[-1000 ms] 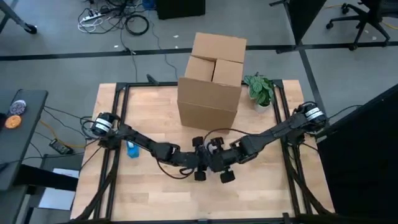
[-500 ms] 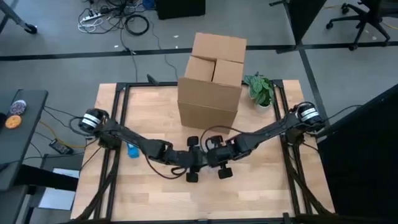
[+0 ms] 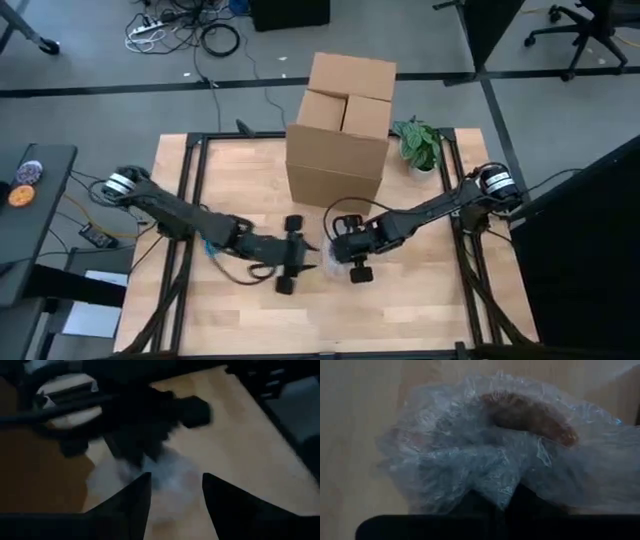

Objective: Wrap mug
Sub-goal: Wrap the orange mug using the transparent bubble wrap

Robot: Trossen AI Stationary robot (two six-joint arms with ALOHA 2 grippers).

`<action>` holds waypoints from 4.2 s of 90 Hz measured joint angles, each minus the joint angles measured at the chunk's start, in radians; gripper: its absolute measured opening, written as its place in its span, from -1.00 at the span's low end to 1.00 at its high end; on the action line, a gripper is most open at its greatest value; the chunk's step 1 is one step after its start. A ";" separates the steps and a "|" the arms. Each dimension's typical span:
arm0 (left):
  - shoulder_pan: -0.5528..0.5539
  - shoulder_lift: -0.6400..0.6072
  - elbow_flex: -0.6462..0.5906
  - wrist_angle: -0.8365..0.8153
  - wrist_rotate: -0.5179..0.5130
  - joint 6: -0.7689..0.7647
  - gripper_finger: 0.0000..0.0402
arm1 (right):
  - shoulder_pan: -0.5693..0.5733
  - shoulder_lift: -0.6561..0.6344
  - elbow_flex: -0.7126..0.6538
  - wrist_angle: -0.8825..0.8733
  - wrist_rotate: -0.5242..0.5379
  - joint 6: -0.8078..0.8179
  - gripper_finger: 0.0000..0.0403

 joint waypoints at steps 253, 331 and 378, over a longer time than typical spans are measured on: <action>0.202 0.423 -0.235 1.032 0.108 0.067 -0.19 | 0.009 0.013 0.022 -0.019 -0.025 0.277 -1.00; 0.218 0.455 -0.233 1.034 0.076 0.056 -0.19 | -0.017 -0.267 0.025 -0.087 -0.082 0.253 -1.00; 0.231 0.460 -0.238 1.007 0.066 0.059 -0.19 | -0.039 -0.173 0.004 -0.089 -0.068 0.230 -1.00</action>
